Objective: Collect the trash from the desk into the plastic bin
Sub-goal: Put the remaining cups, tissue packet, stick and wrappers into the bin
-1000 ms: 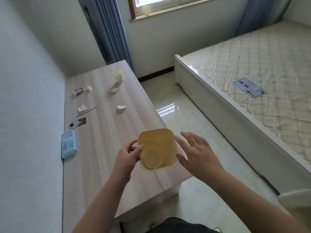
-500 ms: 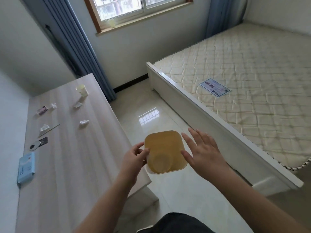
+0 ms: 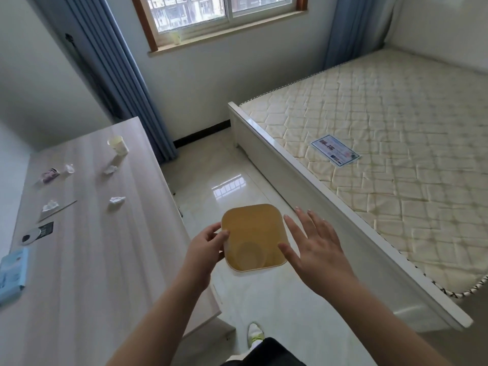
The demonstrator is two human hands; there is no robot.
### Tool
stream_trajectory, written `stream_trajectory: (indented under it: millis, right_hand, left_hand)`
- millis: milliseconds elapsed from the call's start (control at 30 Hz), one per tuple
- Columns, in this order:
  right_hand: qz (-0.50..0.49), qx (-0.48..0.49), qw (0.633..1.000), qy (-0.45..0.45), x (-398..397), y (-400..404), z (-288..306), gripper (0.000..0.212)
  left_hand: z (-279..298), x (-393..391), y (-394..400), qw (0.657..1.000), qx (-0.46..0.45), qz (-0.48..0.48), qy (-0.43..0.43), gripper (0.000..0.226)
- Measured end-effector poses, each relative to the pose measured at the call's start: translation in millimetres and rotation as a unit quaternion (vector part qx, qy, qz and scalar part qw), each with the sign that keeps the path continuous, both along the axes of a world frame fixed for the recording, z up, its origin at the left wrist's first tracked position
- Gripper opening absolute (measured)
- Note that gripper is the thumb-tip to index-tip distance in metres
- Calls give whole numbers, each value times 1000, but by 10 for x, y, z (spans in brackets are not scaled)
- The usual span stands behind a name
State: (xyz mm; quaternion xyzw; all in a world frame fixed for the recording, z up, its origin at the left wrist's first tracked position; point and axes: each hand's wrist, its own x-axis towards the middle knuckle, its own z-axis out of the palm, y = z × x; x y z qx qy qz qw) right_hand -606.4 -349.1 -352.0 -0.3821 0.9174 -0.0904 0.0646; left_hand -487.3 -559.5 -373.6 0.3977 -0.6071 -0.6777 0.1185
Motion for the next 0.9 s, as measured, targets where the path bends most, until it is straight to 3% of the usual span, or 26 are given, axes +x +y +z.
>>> stream_trajectory:
  millis: [367, 567, 900]
  right_hand:
    - [7, 28, 999, 32, -821, -813, 30, 75]
    - [38, 34, 998, 39, -1094, -1226, -17, 71]
    - [82, 35, 995, 33, -1801, -1487, -185, 71]
  left_hand:
    - [-143, -742, -780, 999, 21, 35, 28, 36]
    - [-101, -961, -1173, 998, 5, 46, 51, 20]
    - [-328, -1351, -1396, 992, 30, 121, 17, 37]
